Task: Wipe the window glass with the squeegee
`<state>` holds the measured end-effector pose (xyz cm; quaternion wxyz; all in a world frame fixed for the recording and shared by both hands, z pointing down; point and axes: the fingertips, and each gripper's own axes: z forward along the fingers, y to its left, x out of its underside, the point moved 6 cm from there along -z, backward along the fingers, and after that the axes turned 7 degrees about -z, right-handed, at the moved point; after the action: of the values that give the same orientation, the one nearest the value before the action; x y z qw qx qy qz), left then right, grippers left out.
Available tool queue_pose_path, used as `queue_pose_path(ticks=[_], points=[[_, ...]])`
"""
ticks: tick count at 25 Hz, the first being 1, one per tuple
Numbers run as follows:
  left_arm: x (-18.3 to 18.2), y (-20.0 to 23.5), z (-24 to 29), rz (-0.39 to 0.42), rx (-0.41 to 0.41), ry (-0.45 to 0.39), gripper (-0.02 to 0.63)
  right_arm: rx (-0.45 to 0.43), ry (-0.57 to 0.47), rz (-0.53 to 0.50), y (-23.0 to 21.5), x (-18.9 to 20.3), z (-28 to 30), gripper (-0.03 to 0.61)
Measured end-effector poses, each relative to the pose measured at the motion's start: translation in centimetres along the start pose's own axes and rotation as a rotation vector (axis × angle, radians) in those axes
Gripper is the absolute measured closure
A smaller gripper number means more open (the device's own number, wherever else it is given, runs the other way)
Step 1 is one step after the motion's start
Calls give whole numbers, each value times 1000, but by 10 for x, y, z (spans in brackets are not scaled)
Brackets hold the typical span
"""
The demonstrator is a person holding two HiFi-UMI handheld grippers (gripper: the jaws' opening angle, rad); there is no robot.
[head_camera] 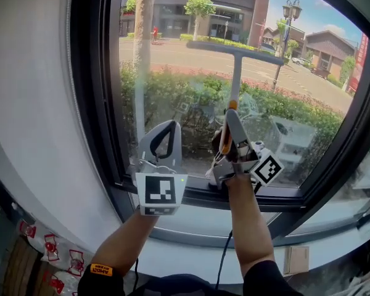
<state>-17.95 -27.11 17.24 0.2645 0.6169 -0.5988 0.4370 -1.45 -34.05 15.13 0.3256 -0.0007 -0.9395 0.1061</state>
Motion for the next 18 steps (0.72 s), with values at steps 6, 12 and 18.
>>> queue_pose_path(ticks=[6, 12, 18], points=[[74, -20, -22, -93, -20, 159, 611, 79, 54, 20, -3, 39, -75, 535], [95, -29, -28, -99, -31, 217, 610, 89, 74, 12, -5, 38, -89, 535], [88, -33, -28, -152, -22, 190, 604, 96, 83, 8, -2, 38, -90, 535]])
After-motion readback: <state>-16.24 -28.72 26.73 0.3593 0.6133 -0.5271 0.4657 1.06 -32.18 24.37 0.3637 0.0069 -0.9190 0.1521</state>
